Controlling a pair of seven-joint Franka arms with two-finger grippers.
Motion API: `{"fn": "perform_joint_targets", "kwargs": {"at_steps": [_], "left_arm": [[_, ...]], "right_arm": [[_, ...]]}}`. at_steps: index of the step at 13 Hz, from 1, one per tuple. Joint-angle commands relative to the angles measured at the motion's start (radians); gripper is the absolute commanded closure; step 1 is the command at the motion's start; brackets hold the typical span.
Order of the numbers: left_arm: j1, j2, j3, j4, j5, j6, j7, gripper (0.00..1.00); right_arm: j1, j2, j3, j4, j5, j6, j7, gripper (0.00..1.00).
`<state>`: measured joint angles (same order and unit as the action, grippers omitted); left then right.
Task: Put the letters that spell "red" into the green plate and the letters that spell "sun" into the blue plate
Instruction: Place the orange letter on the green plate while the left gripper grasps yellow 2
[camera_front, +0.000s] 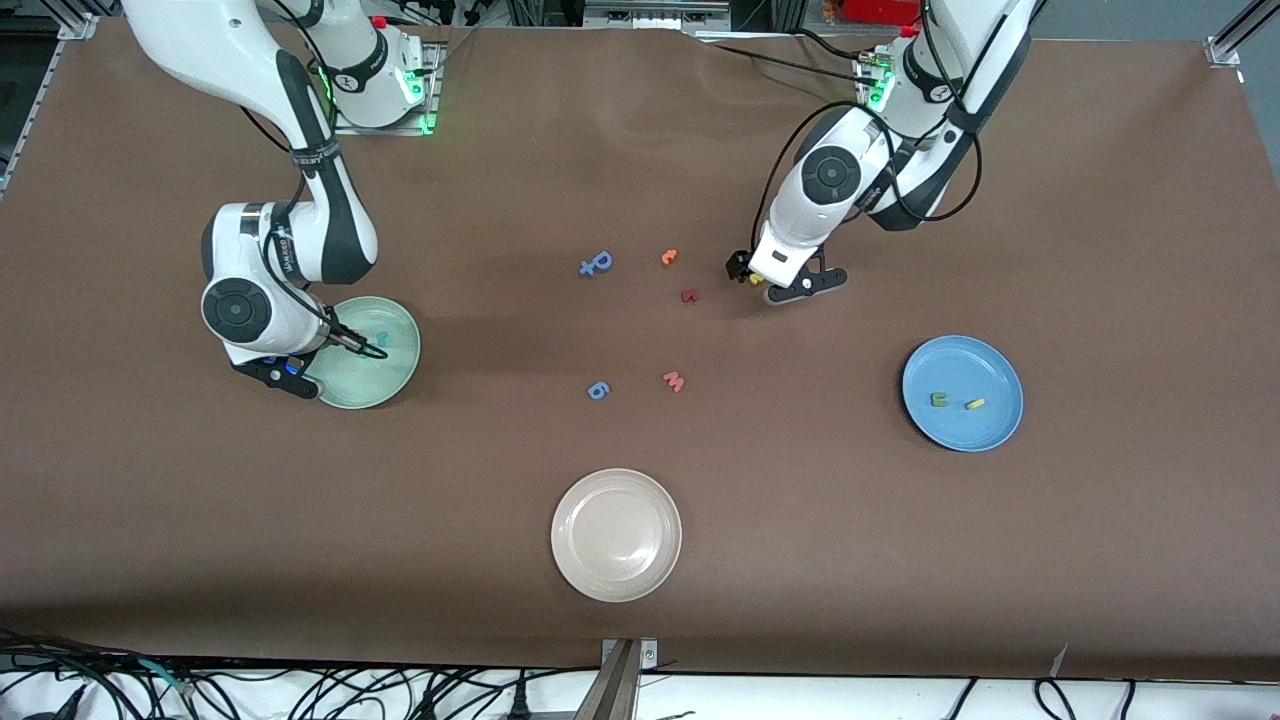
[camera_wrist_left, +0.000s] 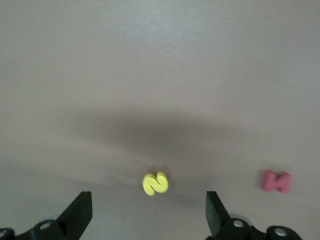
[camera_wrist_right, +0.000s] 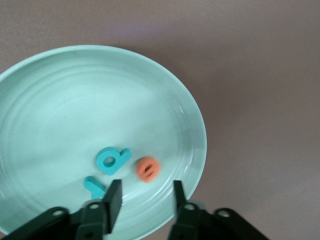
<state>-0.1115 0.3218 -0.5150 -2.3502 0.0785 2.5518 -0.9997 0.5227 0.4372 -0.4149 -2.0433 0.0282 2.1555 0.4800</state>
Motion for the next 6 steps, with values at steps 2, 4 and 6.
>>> {"fn": "perform_joint_targets", "kwargs": {"at_steps": [2, 4, 6], "left_arm": [[0.001, 0.081, 0.0, 0.006, 0.081, 0.097, -0.089, 0.0], [0.001, 0.083, 0.001, 0.012, 0.081, 0.097, -0.089, 0.0], [0.001, 0.095, 0.001, 0.019, 0.081, 0.107, -0.091, 0.04]], "right_arm": [[-0.006, -0.037, 0.005, 0.005, 0.012, -0.012, -0.034, 0.01], [-0.003, -0.108, 0.011, 0.017, 0.01, -0.038, -0.035, 0.0], [-0.001, -0.21, 0.011, 0.044, 0.013, -0.098, -0.06, 0.0]]}}
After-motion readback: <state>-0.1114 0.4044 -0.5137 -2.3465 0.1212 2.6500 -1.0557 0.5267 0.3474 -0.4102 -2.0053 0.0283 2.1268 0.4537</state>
